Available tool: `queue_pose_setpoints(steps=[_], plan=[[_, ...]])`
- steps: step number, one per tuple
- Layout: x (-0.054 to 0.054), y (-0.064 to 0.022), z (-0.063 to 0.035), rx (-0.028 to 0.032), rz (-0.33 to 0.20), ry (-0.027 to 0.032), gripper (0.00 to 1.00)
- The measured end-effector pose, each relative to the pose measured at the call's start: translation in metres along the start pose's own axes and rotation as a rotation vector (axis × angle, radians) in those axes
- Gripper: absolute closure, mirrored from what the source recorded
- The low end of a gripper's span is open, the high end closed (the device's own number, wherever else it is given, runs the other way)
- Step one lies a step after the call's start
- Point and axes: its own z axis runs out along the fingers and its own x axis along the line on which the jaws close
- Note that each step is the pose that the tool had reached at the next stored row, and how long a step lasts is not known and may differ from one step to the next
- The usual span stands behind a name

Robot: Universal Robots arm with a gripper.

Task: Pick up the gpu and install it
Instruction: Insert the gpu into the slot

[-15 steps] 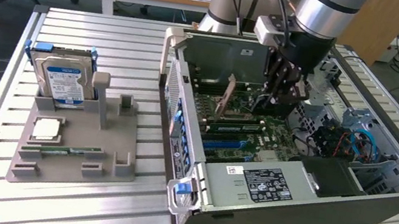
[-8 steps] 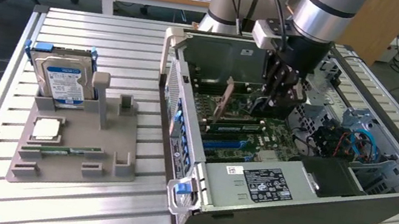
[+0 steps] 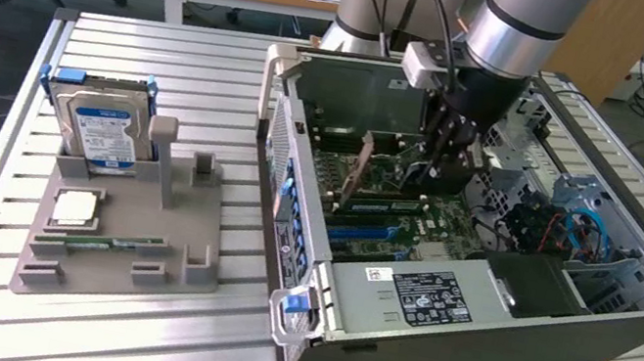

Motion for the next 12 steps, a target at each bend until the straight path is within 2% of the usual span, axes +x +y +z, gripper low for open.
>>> queue_pose_setpoints(steps=[12], plan=[[0.0011, 0.0019, 0.0101, 0.0003, -0.001, 0.0001, 0.74]])
